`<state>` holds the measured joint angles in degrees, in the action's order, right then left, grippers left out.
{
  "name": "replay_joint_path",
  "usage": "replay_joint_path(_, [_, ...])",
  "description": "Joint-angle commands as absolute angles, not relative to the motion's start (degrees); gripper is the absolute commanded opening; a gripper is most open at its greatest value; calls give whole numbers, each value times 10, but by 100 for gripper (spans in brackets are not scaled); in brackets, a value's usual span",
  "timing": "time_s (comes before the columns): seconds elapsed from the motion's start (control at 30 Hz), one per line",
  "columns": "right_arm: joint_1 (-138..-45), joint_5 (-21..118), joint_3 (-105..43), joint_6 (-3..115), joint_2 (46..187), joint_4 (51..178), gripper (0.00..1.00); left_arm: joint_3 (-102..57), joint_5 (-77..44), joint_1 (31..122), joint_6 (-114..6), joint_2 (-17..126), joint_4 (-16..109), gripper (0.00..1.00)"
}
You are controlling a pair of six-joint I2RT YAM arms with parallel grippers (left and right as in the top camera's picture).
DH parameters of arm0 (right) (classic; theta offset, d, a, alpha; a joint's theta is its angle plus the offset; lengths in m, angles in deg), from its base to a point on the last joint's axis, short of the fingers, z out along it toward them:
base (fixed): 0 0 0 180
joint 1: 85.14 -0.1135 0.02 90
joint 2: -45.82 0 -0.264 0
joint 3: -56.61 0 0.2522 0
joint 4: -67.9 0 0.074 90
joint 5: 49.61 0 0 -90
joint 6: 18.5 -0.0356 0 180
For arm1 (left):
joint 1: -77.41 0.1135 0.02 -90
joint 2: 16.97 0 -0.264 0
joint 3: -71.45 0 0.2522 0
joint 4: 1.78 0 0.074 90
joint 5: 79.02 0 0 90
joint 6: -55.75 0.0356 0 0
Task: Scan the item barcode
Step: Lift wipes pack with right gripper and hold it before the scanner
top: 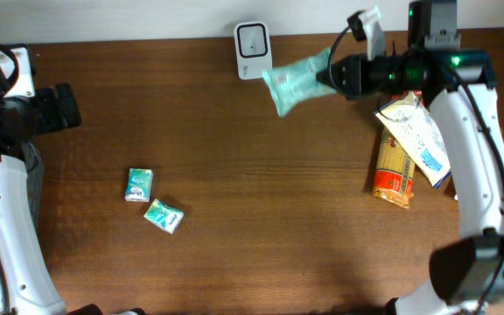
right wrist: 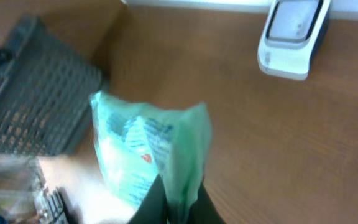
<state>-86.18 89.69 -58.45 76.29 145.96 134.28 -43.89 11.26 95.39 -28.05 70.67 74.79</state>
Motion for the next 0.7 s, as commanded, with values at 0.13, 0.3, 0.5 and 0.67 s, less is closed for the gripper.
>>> replay_joint_path(0.13, [-845,1125,-265,566,1346,953,4,-442,114,956,-286,704,747,99])
replay_joint_path(0.3, [-843,1132,-184,423,1346,771,4,-442,114,956,-286,704,747,99])
replay_joint_path(0.5, [-845,1075,-184,327,1346,767,4,-442,114,956,-286,704,747,99])
replay_joint_path(0.67, [-856,1063,-184,318,1346,767,4,-442,114,956,-286,704,747,99])
